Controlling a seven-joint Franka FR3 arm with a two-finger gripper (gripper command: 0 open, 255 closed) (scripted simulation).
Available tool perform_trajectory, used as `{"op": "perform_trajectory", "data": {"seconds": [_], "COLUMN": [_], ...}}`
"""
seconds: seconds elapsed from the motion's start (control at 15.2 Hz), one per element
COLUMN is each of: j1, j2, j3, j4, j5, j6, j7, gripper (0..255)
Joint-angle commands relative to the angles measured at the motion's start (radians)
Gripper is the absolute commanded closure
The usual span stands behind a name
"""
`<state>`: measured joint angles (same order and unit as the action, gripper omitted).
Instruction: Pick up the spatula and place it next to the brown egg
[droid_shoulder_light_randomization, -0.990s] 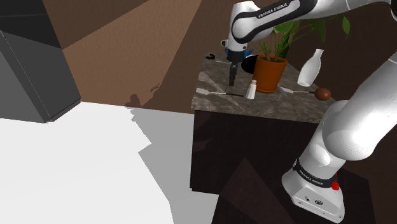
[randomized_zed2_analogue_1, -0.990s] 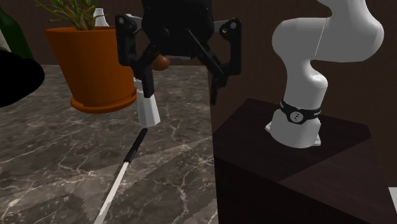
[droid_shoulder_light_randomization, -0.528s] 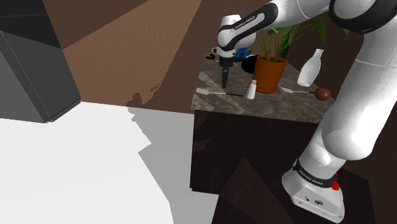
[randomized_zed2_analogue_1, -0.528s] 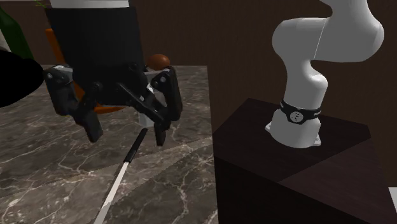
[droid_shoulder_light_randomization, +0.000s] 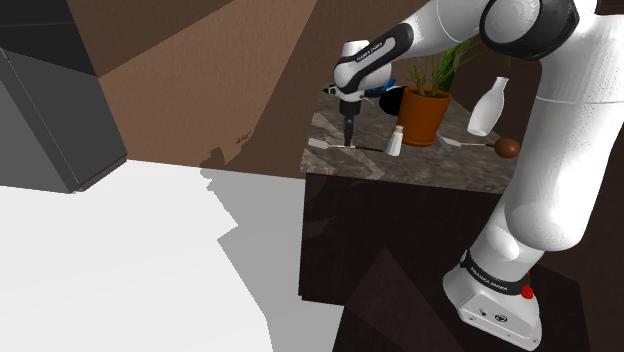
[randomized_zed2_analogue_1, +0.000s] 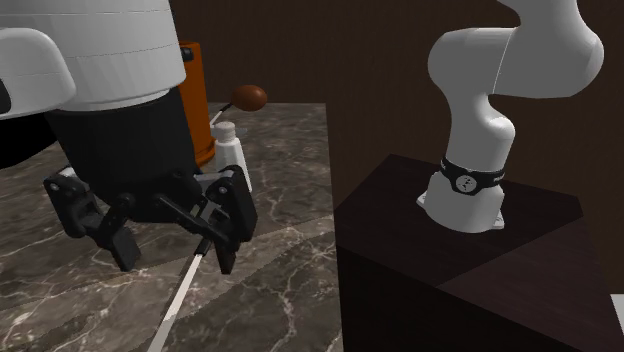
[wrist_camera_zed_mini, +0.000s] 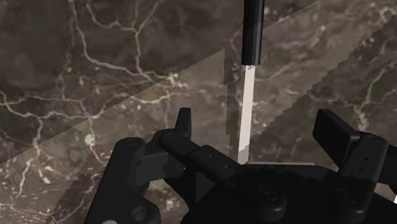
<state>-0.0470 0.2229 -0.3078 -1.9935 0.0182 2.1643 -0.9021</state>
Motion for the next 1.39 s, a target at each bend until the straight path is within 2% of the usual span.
{"op": "perform_trajectory", "data": {"seconds": [0.0, 0.53, 0.59, 1.19, 1.32], "j1": [-0.001, -0.002, -0.002, -0.002, 0.000], "j2": [0.014, 0.018, 0.018, 0.018, 0.003], "j3": [0.002, 0.002, 0.002, 0.002, 0.000], "j4": [-0.011, -0.014, -0.014, -0.015, -0.005], "j5": [0.005, 0.006, 0.006, 0.006, 0.001], "j6": [0.025, 0.032, 0.032, 0.032, 0.008], "j7": [-0.002, -0.003, -0.003, -0.003, 0.000], "gripper": [0, 0, 255, 255, 255]}}
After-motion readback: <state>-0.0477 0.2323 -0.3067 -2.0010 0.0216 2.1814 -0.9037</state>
